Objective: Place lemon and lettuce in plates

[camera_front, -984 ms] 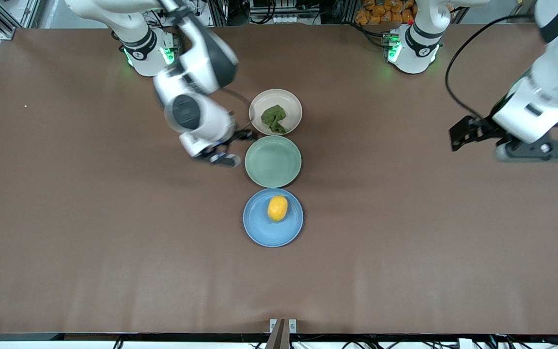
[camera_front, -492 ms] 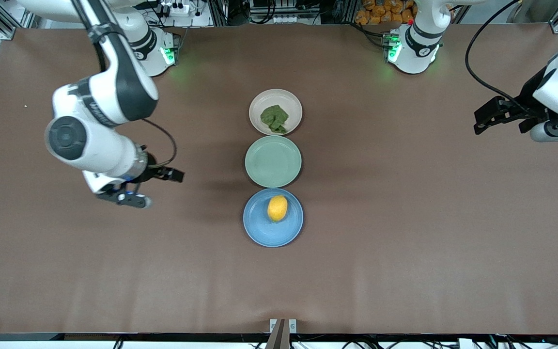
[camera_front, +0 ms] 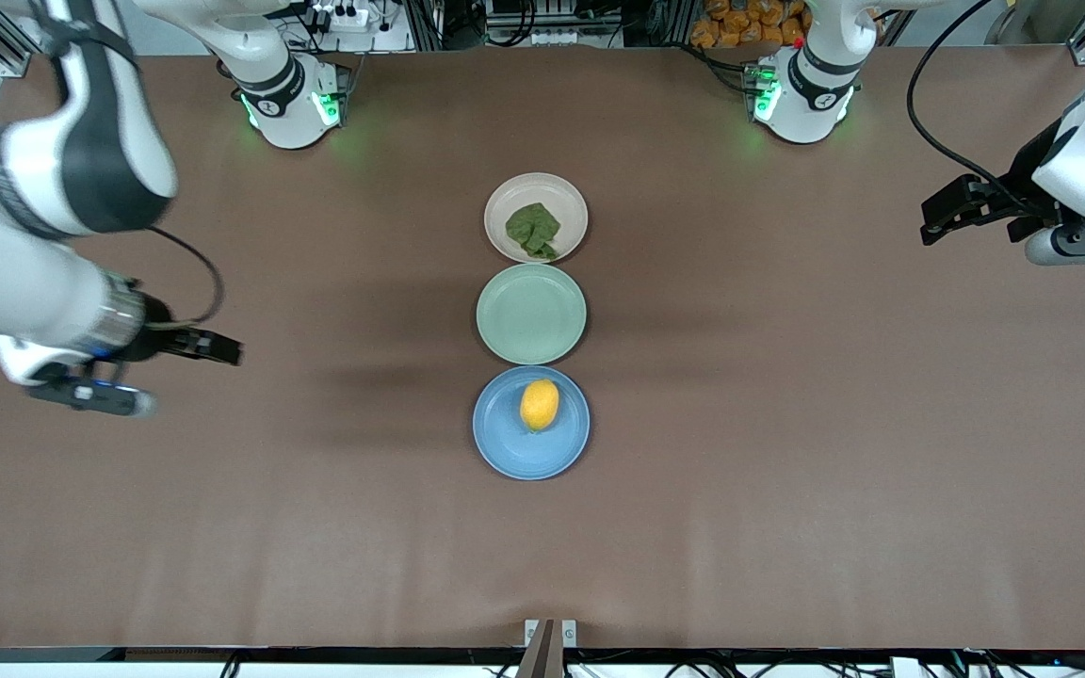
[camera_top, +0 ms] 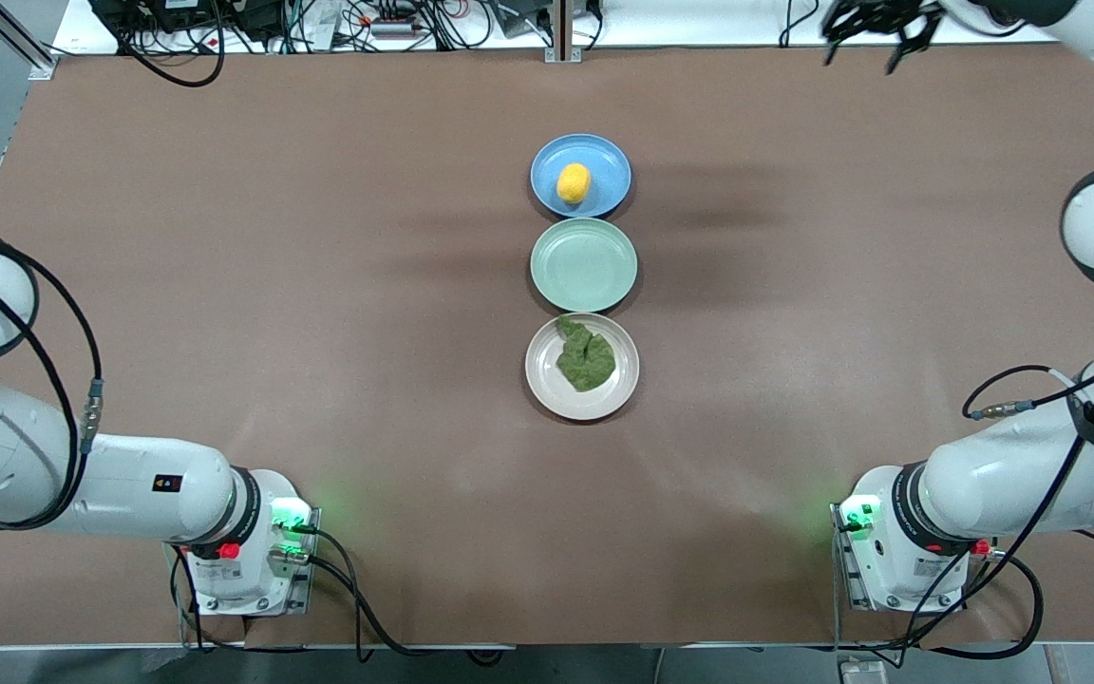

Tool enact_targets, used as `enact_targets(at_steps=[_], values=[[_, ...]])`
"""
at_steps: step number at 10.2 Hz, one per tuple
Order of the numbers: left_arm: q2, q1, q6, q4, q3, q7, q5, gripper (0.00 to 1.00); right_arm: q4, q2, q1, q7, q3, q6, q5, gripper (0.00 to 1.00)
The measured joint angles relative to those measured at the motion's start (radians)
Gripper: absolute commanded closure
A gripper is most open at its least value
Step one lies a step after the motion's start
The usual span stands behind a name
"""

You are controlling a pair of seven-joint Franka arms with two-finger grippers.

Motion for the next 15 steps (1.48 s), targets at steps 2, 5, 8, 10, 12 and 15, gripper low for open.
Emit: enact_targets(at_steps=[2,5,8,10,12,15], values=[[0.0,0.0,0.001,-0.001,0.0,0.0,0.001,0.0,0.003,-0.076,-0.04,-0.003,-0.003,-0.034,-0.001,0.0],[0.002,0.003,0.002,-0.001,0.0,0.005,0.002,0.0,0.004,-0.171,-0.074,-0.022,-0.003,-0.083,-0.001,0.0],[0.009,0.0,0.007,-0.001,-0.002,0.007,0.002,0.0,0.003,-0.235,-0.076,-0.115,-0.001,-0.176,-0.001,0.0],[0.009,0.0,0.012,0.0,-0.002,0.008,0.002,0.0,-0.001,-0.252,-0.097,-0.145,0.0,-0.183,-0.001,0.0],[0.01,0.0,0.023,0.0,-0.002,0.01,0.002,0.0,-0.004,-0.254,-0.113,-0.181,0.0,-0.184,-0.001,0.0],[0.023,0.001,0.027,0.0,-0.002,0.049,0.002,0.0,-0.015,-0.254,-0.114,-0.19,0.01,-0.177,-0.003,0.0]])
